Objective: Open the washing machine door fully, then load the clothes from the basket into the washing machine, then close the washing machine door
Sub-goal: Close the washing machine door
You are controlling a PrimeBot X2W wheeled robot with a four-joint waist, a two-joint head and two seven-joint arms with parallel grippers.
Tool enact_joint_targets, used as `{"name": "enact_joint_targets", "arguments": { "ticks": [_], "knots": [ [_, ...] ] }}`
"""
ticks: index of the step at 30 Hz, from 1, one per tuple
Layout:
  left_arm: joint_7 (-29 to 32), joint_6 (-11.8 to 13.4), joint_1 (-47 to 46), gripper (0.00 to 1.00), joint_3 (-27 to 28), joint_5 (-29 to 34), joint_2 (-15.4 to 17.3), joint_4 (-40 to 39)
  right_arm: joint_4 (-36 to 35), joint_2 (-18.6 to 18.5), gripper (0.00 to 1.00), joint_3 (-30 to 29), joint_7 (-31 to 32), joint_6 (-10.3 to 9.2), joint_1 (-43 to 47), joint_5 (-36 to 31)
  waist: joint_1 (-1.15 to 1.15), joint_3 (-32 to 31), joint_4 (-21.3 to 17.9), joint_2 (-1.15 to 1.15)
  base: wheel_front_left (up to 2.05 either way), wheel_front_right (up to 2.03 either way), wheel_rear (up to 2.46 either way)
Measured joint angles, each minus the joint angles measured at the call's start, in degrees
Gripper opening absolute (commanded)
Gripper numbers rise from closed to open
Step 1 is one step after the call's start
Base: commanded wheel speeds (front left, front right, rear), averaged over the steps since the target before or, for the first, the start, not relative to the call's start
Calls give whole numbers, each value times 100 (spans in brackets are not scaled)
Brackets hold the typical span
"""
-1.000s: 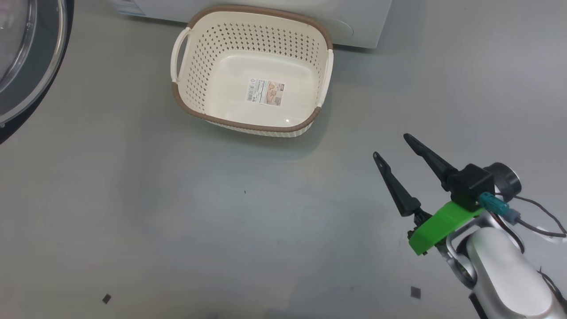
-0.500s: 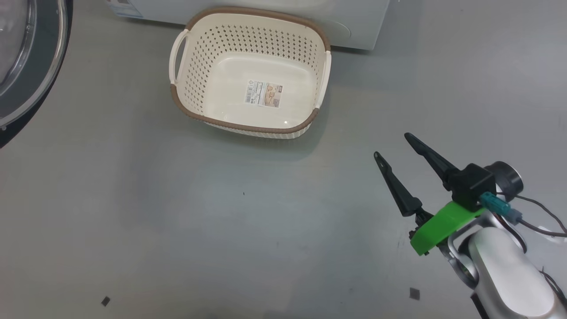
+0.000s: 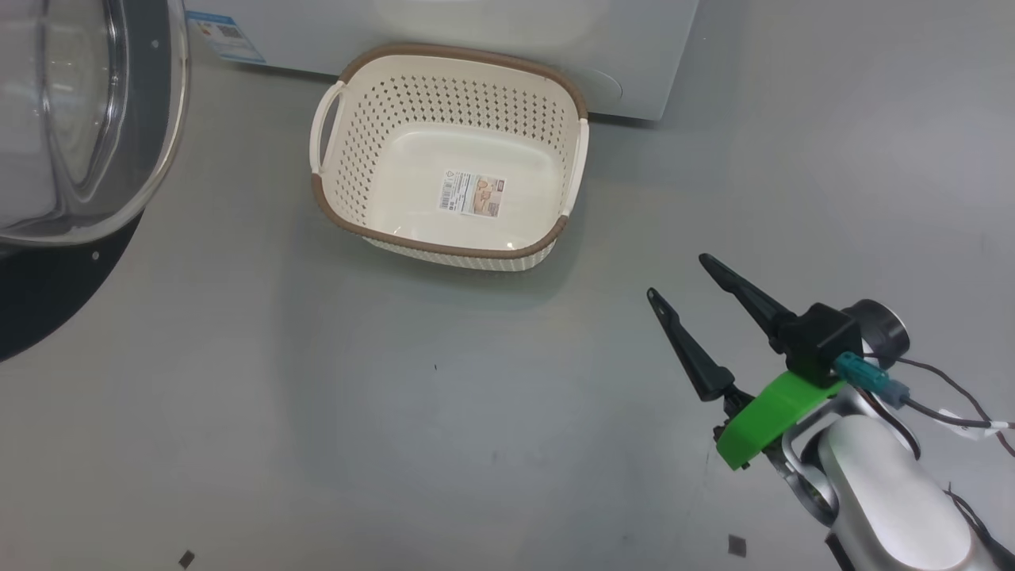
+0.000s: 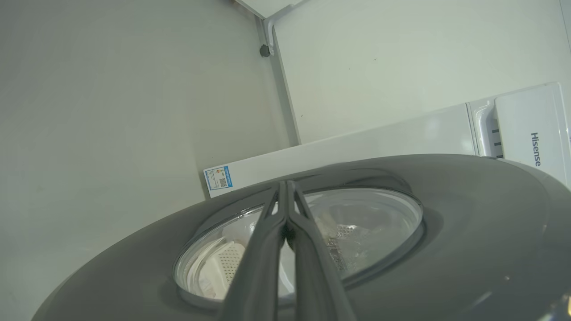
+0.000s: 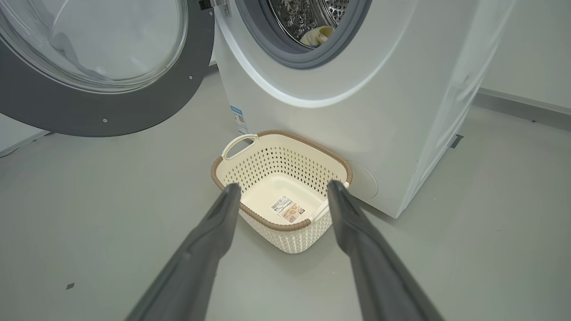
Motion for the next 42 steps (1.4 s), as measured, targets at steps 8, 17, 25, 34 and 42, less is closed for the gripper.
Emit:
{"name": "enact_joint_targets", "arguments": {
  "ticks": [8,17,25,34,42],
  "knots": [
    [581,0,698,0,-2,-275,-124,-716,96,44,100,43,-35,0,-3,77,0,-206,-39,0,0,0,0],
    [1251,0,1427,0,-236,-402,-405,-2012,235,223,100,49,-59,0,-5,178,0,-478,-108,0,0,0,0],
    [1600,0,2050,0,-339,-591,-631,-2833,221,363,100,44,-59,1,1,230,0,-711,-235,0,0,0,0],
    [1804,0,2279,0,-557,-679,-957,-3338,214,426,100,33,-59,0,7,279,0,-824,-361,0,0,0,0],
    [1786,2,2290,0,-646,-757,-1365,-3622,218,433,100,-19,-59,0,7,279,0,-865,-520,0,0,0,0]
  ]
}}
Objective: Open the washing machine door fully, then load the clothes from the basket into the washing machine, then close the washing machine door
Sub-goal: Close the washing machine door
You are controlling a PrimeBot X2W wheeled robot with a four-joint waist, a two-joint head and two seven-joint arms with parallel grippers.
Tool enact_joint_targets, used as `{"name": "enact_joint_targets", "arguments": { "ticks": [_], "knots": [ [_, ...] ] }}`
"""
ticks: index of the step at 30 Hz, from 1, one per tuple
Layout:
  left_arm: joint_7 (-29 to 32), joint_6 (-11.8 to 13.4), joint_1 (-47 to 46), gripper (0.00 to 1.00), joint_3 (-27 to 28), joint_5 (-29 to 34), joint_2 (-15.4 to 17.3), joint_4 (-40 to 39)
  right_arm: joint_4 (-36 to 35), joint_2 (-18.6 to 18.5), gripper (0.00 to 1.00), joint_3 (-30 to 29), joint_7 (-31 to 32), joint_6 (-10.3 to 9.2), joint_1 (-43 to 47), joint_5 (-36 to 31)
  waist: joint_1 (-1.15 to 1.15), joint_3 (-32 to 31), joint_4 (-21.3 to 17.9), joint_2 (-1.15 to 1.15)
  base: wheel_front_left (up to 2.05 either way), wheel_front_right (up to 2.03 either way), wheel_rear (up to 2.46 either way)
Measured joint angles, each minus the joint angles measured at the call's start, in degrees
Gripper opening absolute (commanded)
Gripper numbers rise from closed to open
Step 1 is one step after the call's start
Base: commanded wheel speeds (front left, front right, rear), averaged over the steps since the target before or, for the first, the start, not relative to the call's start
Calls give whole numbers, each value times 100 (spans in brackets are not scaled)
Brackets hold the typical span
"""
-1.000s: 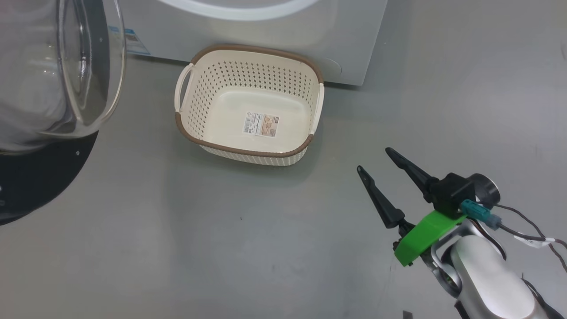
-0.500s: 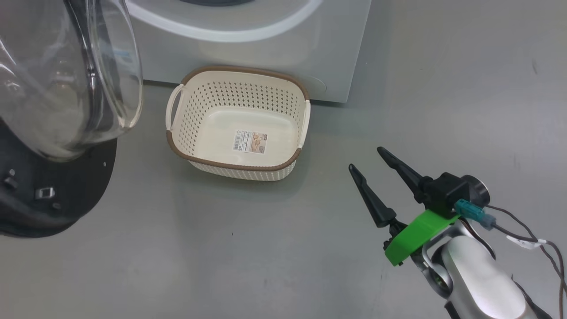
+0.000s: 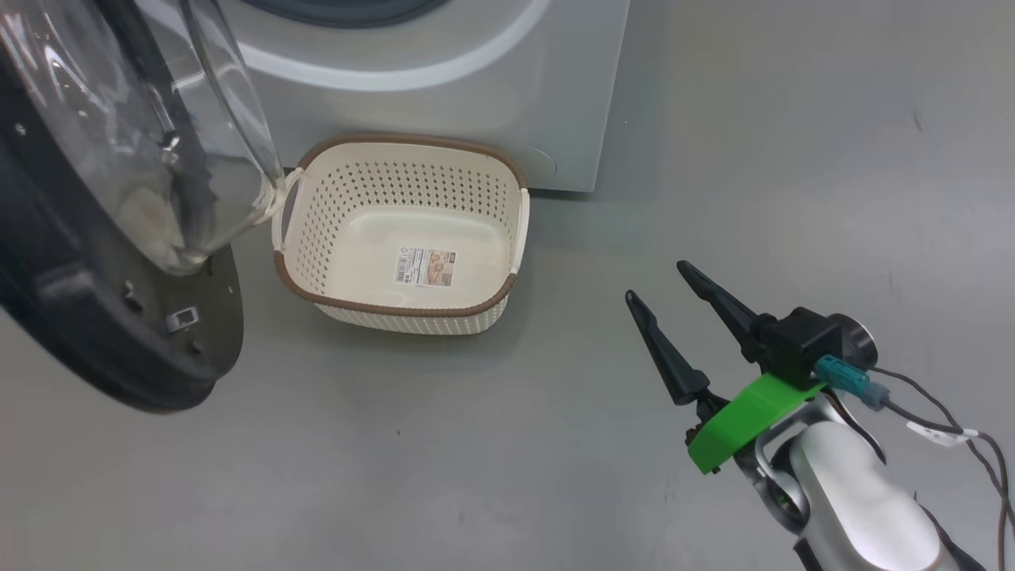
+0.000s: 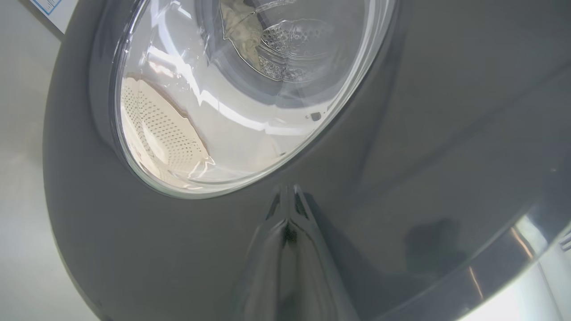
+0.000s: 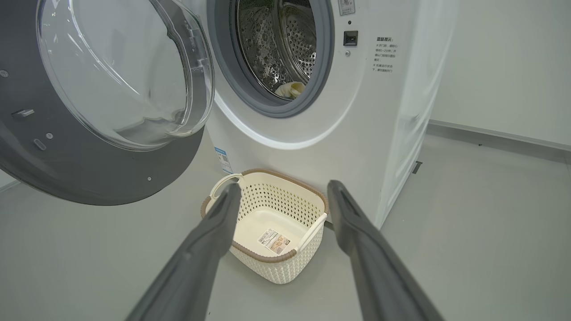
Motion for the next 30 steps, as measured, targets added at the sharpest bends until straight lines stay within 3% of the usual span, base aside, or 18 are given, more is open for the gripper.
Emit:
{"name": "enact_joint_targets", "arguments": {
  "ticks": [18,30],
  "knots": [
    [-297,-2,230,0,-159,-185,-1010,-236,-2,102,100,43,-1,0,57,90,0,-209,-587,0,0,0,0],
    [-565,-2,87,0,-278,-122,-1461,-287,-12,119,100,65,-1,0,57,104,0,-173,-1157,0,0,0,0]
  ]
}}
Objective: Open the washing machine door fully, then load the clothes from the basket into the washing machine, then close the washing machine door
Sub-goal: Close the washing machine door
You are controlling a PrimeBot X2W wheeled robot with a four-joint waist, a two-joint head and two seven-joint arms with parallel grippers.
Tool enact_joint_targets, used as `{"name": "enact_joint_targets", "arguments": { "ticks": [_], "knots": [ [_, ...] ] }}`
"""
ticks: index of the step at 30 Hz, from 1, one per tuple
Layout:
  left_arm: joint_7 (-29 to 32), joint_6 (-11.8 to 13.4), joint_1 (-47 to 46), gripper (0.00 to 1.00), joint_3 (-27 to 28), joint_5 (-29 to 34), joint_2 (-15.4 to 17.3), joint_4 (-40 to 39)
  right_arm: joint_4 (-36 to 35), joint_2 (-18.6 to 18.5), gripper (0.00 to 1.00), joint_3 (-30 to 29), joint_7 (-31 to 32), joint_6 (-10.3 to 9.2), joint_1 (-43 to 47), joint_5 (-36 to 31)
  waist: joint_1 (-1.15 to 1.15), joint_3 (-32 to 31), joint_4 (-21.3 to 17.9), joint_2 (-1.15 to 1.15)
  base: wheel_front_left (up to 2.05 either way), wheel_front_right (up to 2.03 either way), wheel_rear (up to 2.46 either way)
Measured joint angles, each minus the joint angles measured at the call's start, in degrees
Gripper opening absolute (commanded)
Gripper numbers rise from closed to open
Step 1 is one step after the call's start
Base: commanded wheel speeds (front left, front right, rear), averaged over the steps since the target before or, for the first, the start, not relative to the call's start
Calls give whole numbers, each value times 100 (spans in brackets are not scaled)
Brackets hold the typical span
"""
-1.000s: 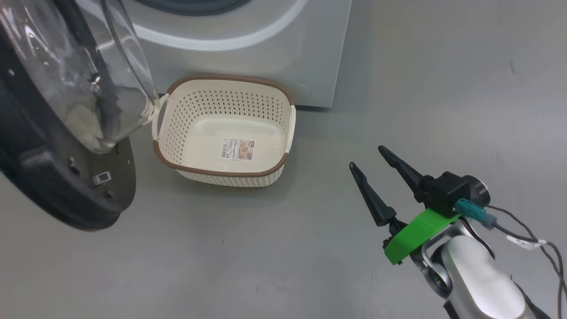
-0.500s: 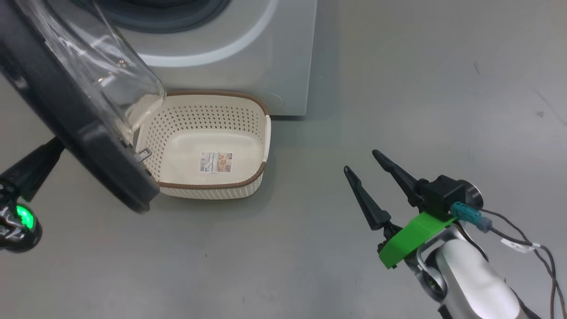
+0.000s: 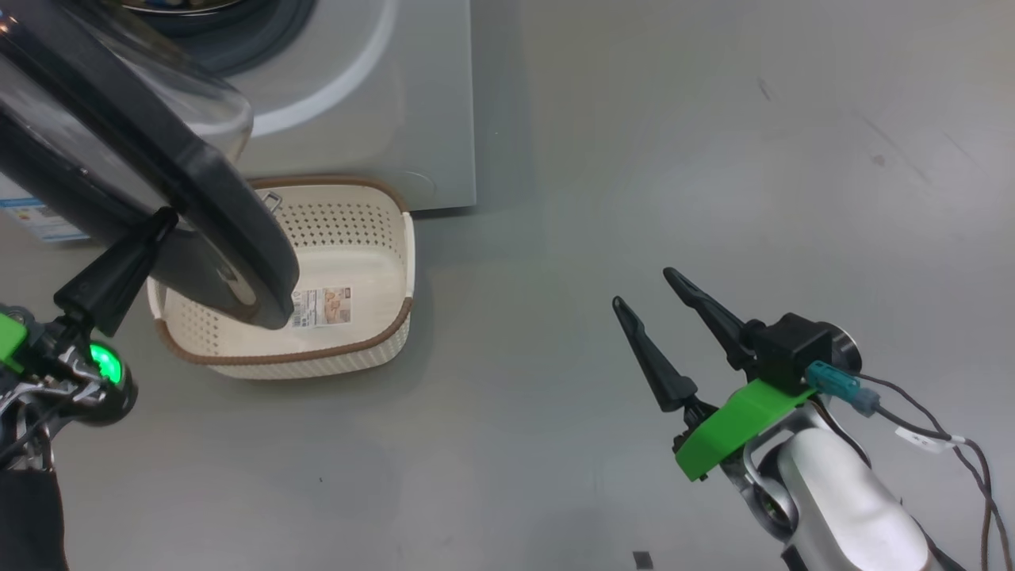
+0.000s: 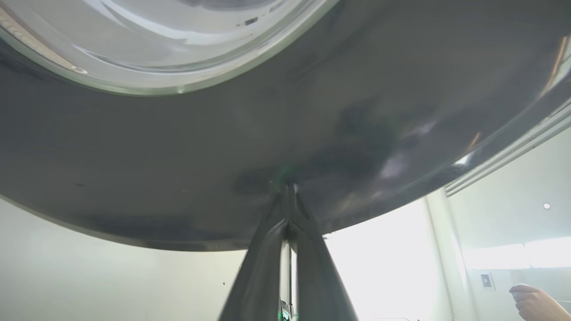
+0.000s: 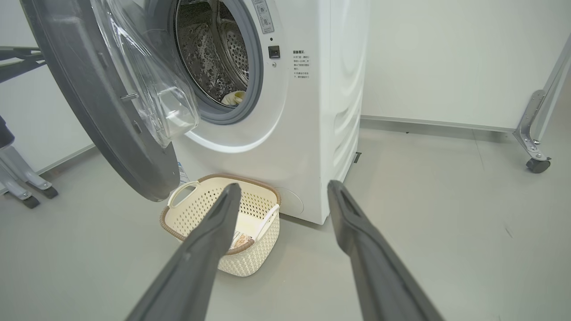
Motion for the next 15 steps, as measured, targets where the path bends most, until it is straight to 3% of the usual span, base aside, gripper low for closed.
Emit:
{"name": "enact_joint_targets", "arguments": {
  "ticks": [15],
  "knots": [
    [-495,0,-405,0,3,203,-389,180,-119,4,100,-135,0,1,21,149,0,53,-722,0,0,0,0]
  ]
}}
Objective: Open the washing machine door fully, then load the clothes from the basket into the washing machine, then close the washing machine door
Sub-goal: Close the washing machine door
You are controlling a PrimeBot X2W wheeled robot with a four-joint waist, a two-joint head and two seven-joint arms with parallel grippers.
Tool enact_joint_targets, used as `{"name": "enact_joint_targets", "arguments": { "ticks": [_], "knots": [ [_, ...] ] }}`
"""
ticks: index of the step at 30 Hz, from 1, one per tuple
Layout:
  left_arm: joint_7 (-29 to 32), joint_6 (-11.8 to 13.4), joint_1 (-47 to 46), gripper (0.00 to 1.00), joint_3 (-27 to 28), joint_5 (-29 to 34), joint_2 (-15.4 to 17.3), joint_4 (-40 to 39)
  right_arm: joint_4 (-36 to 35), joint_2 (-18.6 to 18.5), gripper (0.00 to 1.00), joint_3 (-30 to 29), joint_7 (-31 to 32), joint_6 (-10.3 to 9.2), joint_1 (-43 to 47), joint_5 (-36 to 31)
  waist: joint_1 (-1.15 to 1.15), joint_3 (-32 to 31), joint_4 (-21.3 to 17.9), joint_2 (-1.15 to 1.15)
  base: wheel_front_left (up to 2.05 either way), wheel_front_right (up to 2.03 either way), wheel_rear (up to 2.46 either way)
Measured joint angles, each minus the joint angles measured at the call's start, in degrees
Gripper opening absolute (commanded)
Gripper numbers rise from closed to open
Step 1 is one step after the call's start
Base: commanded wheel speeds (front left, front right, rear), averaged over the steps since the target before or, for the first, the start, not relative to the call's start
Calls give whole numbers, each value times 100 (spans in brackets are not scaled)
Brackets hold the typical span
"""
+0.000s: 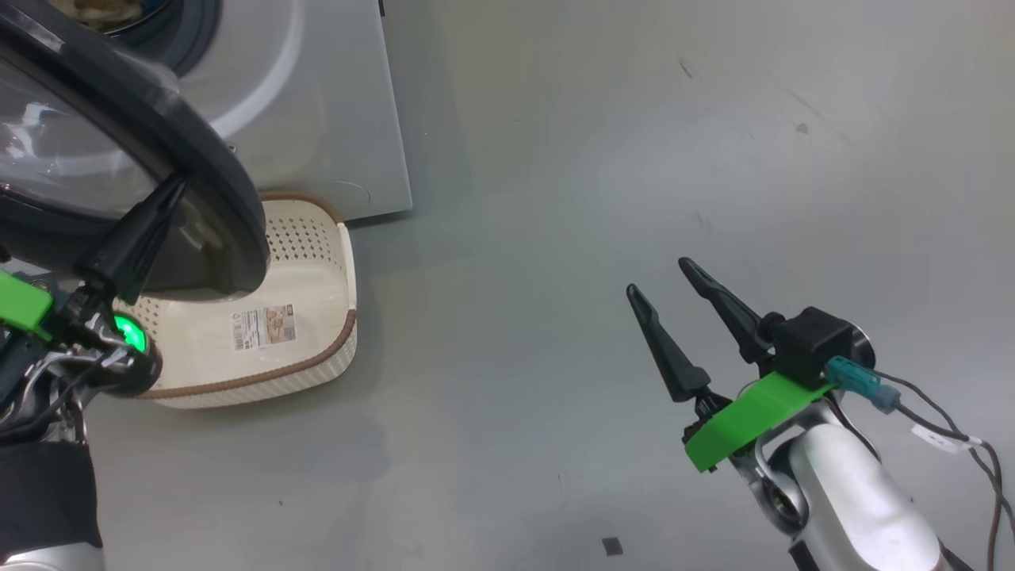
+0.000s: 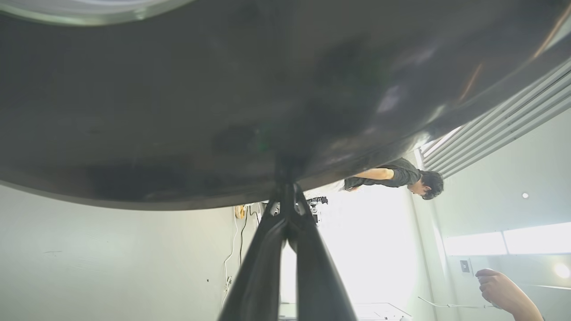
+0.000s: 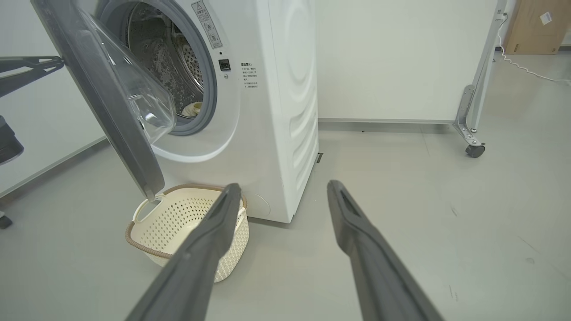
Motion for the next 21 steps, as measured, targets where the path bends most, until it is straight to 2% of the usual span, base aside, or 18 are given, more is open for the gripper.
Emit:
{"name": "enact_joint_targets", "arguments": {
  "ticks": [7,13,17,21],
  "knots": [
    [-66,0,193,0,-18,160,-36,-311,-218,3,100,-331,0,0,35,-1,0,-44,-52,0,0,0,0],
    [-568,0,930,0,-232,727,-4,-1191,-335,10,100,-691,0,-1,229,-4,0,-220,11,0,0,0,0],
    [-1401,0,1519,0,-611,1335,144,-1873,-394,22,100,-826,0,0,415,-20,0,-389,85,0,0,0,0],
    [-2637,-1,2044,0,-1372,2184,639,-2330,-498,27,100,-894,0,-1,482,-71,0,-555,195,0,0,0,0]
  ]
}}
